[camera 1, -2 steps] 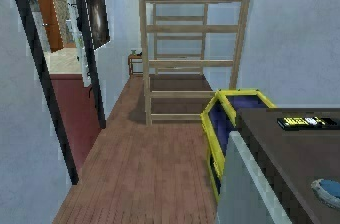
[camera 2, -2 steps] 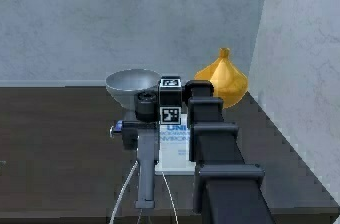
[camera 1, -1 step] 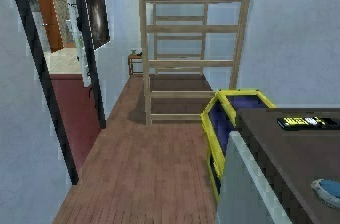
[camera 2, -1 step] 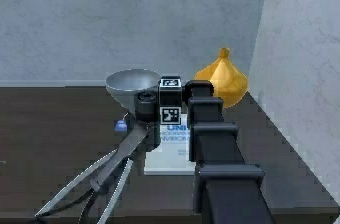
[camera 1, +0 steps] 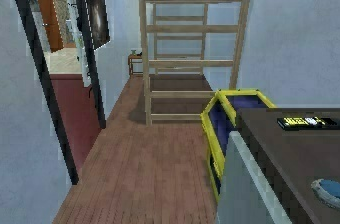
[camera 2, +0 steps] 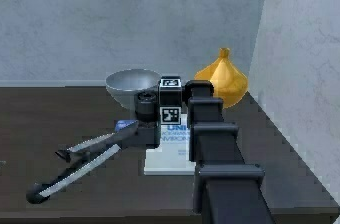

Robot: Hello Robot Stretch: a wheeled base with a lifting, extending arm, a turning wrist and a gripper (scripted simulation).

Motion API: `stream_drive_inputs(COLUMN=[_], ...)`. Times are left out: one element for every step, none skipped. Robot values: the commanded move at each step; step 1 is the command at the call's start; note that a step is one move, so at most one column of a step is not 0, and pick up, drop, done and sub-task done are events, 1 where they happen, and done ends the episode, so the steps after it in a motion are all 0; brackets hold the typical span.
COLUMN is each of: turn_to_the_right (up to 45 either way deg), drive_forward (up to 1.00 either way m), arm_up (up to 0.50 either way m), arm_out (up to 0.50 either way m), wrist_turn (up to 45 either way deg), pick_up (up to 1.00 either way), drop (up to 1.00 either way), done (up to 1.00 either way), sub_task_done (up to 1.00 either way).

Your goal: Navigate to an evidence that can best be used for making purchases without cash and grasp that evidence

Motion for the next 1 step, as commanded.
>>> stream_drive_inputs(turn_to_the_right=[0.0], drive_forward=[0.0], arm_up=[0.0], arm_out=[0.0], wrist_turn=[45.0], pick_up=[0.0], drop=[0.0], done=[0.0], sub_task_done=[0.0])
